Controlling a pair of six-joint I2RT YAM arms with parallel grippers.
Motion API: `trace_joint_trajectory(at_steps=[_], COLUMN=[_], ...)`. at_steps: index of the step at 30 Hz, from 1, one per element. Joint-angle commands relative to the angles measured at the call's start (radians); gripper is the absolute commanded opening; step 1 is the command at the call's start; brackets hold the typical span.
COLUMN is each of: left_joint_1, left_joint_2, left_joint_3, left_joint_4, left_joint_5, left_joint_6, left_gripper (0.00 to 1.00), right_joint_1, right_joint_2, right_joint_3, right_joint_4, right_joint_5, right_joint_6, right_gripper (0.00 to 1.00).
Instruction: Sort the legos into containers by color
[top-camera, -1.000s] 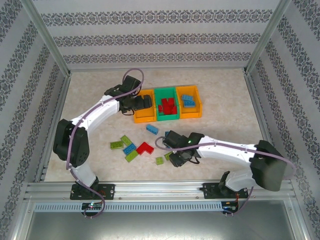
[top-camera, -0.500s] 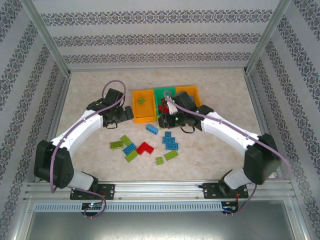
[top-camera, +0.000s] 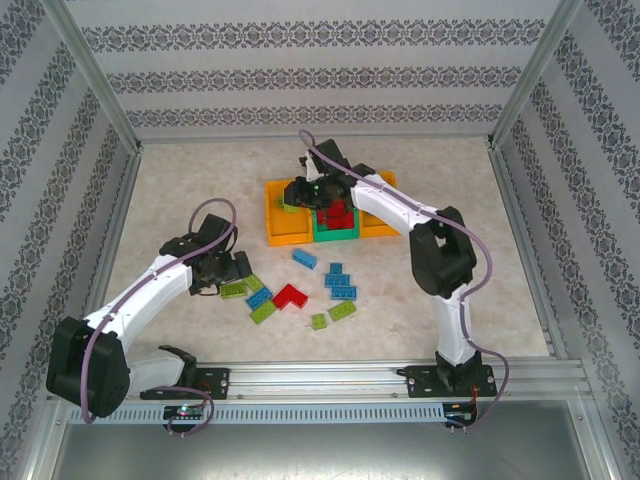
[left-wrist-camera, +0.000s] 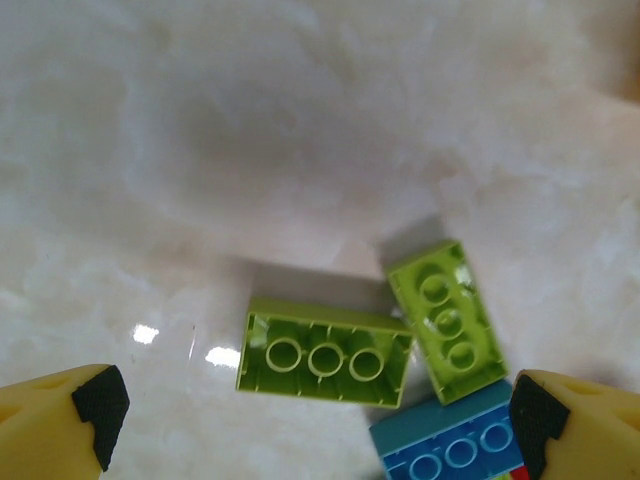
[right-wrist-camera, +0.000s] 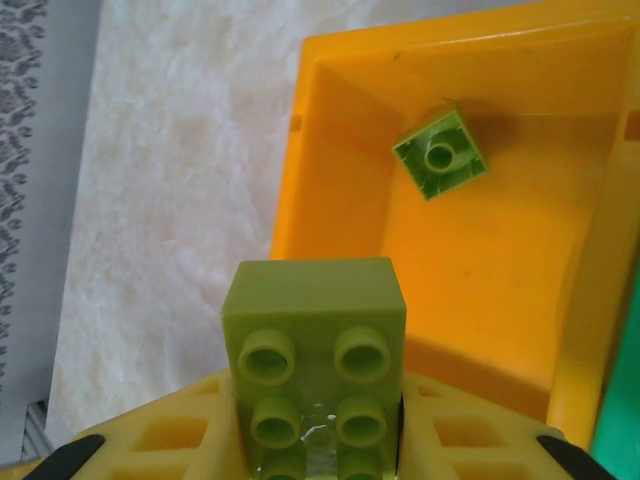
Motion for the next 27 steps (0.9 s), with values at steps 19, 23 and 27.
trace_joint_trajectory(at_steps=[19, 23, 27], left_joint_1=[-0.044, -0.045, -0.046], left_joint_2=[-0.001, 0.052, 0.064], left_joint_3=[-0.112, -0.105, -0.1], left_joint_4=[0.063, 0.065, 0.081], left_joint_5=[0.1, 0.096, 0.081], left_joint_6=[-0.041, -0.028, -0.013], left_gripper=[0.99, 0.97, 0.93], right_joint_1=[-0.015, -0.024, -0.033], right_joint_2=[0.073, 0.036, -0.011], right_joint_3=[0.14, 0.106, 0.063], right_joint_4=[-0.112, -0.093, -0.074], right_joint_5=[0.019, 0.013, 0.007], right_joint_6=[0.015, 0.026, 0.023], right_gripper=[0.63, 0.64, 0.66])
